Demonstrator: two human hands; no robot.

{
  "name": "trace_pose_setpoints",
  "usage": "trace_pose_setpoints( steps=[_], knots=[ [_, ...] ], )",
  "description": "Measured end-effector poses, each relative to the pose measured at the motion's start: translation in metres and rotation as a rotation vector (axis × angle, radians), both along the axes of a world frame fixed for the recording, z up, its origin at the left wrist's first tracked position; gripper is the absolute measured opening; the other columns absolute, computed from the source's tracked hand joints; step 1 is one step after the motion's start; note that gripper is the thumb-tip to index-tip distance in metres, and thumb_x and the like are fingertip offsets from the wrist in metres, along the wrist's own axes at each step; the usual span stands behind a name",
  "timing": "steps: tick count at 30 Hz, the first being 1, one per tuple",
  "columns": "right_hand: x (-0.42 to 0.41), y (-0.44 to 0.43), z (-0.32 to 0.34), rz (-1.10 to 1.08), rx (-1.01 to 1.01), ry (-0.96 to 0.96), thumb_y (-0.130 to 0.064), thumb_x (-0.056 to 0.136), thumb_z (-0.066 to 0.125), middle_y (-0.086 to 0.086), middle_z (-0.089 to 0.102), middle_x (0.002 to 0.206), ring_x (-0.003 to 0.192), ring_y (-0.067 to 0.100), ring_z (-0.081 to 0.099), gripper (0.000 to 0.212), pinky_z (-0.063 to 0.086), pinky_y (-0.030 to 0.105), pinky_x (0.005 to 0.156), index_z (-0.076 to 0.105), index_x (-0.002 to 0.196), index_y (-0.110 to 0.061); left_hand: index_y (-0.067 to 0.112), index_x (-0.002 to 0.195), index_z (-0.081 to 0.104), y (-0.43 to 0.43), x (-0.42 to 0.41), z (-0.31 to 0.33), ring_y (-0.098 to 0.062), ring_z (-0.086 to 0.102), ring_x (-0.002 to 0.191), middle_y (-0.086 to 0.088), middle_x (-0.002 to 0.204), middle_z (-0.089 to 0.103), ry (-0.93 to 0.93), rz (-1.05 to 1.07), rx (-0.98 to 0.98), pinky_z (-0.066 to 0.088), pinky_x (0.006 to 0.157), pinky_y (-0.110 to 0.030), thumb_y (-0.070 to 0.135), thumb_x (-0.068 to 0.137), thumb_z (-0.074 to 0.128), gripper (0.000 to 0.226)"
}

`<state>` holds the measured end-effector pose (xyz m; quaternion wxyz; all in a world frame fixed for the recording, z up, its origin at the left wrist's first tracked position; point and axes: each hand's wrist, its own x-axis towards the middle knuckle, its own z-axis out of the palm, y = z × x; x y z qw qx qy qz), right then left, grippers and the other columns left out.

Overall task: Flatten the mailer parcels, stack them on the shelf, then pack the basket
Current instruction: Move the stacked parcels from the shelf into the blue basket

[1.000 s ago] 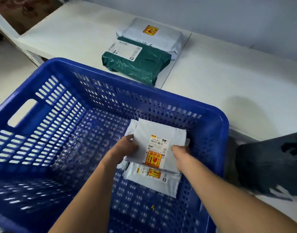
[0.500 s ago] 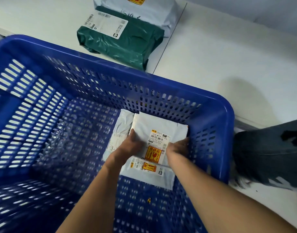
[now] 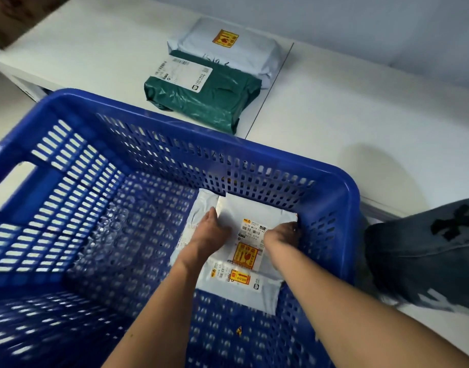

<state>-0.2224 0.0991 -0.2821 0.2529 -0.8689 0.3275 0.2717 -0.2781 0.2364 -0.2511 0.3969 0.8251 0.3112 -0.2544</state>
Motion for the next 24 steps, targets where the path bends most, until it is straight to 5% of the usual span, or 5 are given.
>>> trace_pose_setpoints(
  steps=[7,11,15,21,24],
  knots=[
    [0.009,0.015,0.084,0.310,0.287,-0.063,-0.017,0.092,0.054,0.015,0.063,0.117,0.099,0.029,0.061,0.031,0.049,0.030,0.079,0.061,0.118,-0.001,0.011,0.141,0.046,0.014,0.003,0.082,-0.030,0.052,0.125,-0.013,0.138,0.054,-0.153,0.091,0.078,0.042,0.099,-0.034,0.024,0.095,0.055,0.049],
    [0.008,0.025,0.138,0.512,0.382,-0.126,-0.021,0.095,0.050,0.012,0.064,0.104,0.089,0.026,0.061,0.024,0.046,0.027,0.064,0.061,0.109,-0.005,0.015,0.119,0.061,0.012,-0.001,0.131,-0.022,0.059,0.096,-0.005,0.112,0.065,-0.290,0.131,0.118,0.044,0.076,-0.026,0.023,0.093,0.055,0.028],
    [0.011,0.029,0.182,0.702,0.448,-0.215,-0.020,0.089,0.051,0.002,0.046,0.069,0.067,0.020,0.045,0.019,0.030,0.027,0.050,0.050,0.071,-0.014,0.011,0.096,0.057,0.013,-0.004,0.159,-0.025,0.056,0.085,-0.011,0.098,0.064,-0.363,0.185,0.206,0.042,0.072,-0.034,0.024,0.092,0.055,0.014],
    [0.036,0.032,0.228,0.785,0.456,-0.338,-0.018,0.090,0.048,0.002,0.040,0.064,0.057,0.019,0.034,0.026,0.025,0.030,0.051,0.039,0.065,-0.016,0.019,0.089,0.054,0.023,0.006,0.192,-0.021,0.052,0.083,-0.006,0.096,0.059,-0.459,0.230,0.254,0.039,0.072,-0.032,0.024,0.094,0.054,0.007],
    [0.047,0.038,0.234,0.792,0.444,-0.362,-0.020,0.092,0.047,0.000,0.036,0.067,0.060,0.019,0.032,0.030,0.024,0.032,0.050,0.034,0.065,-0.018,0.010,0.110,0.059,0.033,0.020,0.199,-0.024,0.055,0.091,-0.004,0.100,0.059,-0.467,0.225,0.231,0.042,0.078,-0.034,0.026,0.093,0.055,0.023]
  ],
)
